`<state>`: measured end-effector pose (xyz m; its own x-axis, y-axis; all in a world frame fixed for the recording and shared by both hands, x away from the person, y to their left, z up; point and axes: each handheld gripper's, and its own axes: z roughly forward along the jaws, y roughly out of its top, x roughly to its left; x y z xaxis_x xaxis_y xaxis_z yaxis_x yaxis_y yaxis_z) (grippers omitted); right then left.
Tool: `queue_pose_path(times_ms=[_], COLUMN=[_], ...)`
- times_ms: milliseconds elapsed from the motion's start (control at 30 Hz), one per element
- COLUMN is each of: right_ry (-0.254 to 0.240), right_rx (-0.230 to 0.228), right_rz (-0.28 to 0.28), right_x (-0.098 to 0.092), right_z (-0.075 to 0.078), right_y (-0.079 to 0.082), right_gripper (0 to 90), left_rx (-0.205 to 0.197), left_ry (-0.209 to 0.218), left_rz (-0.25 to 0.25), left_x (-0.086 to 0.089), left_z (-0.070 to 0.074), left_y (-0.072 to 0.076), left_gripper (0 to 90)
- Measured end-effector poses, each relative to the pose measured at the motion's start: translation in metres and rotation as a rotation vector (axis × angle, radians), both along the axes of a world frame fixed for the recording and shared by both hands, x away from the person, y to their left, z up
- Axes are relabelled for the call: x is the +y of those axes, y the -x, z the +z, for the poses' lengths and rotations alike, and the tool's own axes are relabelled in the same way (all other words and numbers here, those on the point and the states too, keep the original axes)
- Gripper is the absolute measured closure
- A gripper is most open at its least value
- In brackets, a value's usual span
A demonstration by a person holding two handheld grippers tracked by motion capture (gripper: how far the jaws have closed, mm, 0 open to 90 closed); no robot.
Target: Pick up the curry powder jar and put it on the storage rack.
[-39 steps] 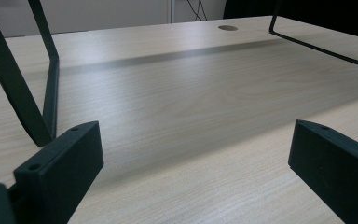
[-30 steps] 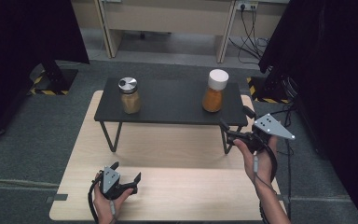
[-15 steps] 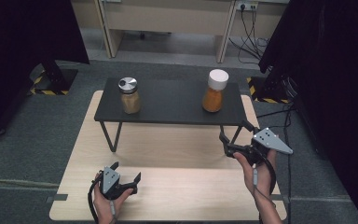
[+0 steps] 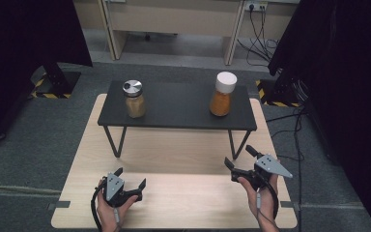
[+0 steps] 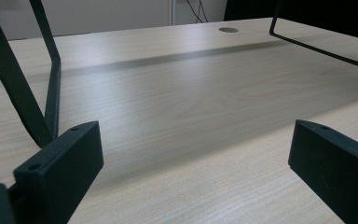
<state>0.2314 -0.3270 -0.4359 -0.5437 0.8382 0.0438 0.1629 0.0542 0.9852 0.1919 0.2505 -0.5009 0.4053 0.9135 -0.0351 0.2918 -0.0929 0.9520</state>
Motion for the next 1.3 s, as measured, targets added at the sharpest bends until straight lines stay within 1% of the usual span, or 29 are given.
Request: queue_pose_path(times_ms=[67,267,300,433,567,800,867,1033,1300], right_ry=[-0.003,-0.012,-0.009,-0.007,0.007,0.015,0.025,0.038,0.047], right_rx=[0.008,-0.011,-0.018,-0.024,-0.002,0.033,0.045,0.058,0.086], right_rz=[0.0,-0.011,-0.012,-0.014,-0.017,-0.024,-0.019,-0.017,-0.016], right_x=[-0.001,0.0,0.0,0.002,0.003,0.003,0.003,0.002,0.003], right_z=[-0.007,-0.02,-0.021,-0.029,-0.037,-0.05,-0.052,-0.054,-0.055], right_y=[0.002,0.009,0.01,0.014,0.017,0.024,0.025,0.029,0.032], right_gripper=[5.0,5.0,5.0,5.0,5.0,4.8,4.8,4.7,4.6], left_rx=[-0.001,-0.002,-0.003,-0.004,-0.004,-0.004,-0.004,-0.004,-0.007], left_ry=[0.0,-0.003,-0.002,0.0,0.002,0.001,0.001,0.0,0.0], left_rz=[0.001,0.001,0.001,0.001,0.002,0.001,0.001,0.002,0.003], left_x=[0.0,-0.001,-0.001,0.0,0.0,0.0,0.0,0.0,-0.001], left_z=[0.0,0.0,0.0,0.0,-0.001,-0.001,-0.001,-0.001,-0.001], left_y=[0.0,0.001,0.001,0.001,0.001,0.001,0.001,0.001,0.002], left_gripper=[2.3,2.3,2.3,2.3,2.3,2.3,2.3,2.3,2.3])
